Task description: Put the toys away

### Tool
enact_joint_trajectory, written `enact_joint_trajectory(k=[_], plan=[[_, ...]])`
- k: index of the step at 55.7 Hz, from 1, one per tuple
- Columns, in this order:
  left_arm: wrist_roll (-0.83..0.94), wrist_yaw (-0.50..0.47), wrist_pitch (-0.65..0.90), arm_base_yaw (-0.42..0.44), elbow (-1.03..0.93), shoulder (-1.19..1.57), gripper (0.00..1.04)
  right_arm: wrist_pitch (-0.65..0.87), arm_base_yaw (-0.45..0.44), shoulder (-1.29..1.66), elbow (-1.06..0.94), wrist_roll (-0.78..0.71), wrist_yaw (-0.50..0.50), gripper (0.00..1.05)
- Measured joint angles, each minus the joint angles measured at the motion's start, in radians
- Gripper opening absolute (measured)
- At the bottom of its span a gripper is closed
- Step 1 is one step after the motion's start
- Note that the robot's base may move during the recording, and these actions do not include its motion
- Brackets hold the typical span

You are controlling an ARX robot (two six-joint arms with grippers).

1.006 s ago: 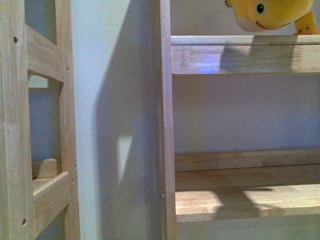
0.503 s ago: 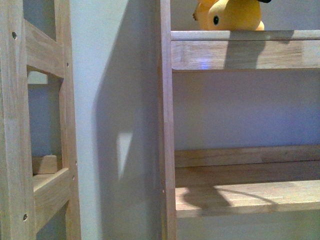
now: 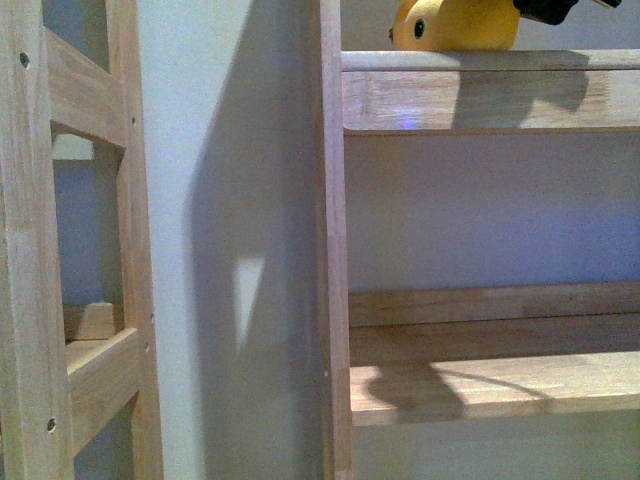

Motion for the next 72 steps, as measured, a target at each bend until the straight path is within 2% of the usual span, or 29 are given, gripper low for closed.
enact_joint_trajectory(k=[10, 17, 33, 39, 47, 57, 62, 72], plan=[[0.000, 0.000, 0.000, 0.000, 0.000, 0.000, 0.98, 0.003, -0.004, 0.000, -0.007, -0.007, 0.002, 0.76], [0.000, 0.000, 0.000, 0.000, 0.000, 0.000, 0.98, 0.003, -0.007, 0.000, 0.005, -0.026, 0.029, 0.99], [0.000, 0.000, 0.000, 0.000, 0.000, 0.000, 0.98, 0.167, -0.008, -0.060, -0.076, -0.165, 0.098, 0.98], [0.000, 0.000, 0.000, 0.000, 0.000, 0.000, 0.98, 0.310, -0.027, -0.197, -0.230, -0.243, 0.133, 0.98], [0.000, 0.000, 0.000, 0.000, 0.000, 0.000, 0.98, 0.402, -0.065, -0.359, -0.415, -0.274, 0.202, 0.98], [0.000, 0.000, 0.000, 0.000, 0.000, 0.000, 0.98, 0.502, -0.172, -0.628, -0.764, -0.275, 0.257, 0.98], [0.000, 0.000, 0.000, 0.000, 0.000, 0.000, 0.98, 0.526, -0.222, -0.743, -0.925, -0.277, 0.241, 0.98], [0.000, 0.000, 0.000, 0.000, 0.000, 0.000, 0.98, 0.516, -0.286, -0.973, -1.234, -0.290, 0.109, 0.98]])
